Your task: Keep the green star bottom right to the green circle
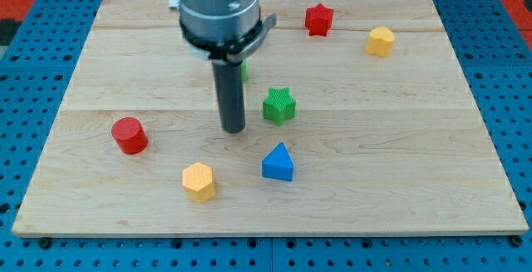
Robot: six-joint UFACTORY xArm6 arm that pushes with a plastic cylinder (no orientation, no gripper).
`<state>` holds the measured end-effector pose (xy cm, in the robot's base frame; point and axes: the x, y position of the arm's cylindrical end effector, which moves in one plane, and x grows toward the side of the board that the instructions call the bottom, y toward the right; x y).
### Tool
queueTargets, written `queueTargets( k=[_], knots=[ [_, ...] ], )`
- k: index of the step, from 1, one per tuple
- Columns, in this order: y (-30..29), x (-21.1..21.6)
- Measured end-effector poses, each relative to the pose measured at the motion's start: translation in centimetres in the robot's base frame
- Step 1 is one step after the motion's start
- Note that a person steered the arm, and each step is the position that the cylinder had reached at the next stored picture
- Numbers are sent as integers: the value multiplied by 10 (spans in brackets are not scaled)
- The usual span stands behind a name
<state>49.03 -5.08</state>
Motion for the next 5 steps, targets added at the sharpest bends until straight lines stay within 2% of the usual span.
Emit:
queueTargets(
  k=[1, 2, 3, 5],
  knots=[
    [51, 12],
    [95, 2],
    [100, -16],
    [68, -38]
  ],
)
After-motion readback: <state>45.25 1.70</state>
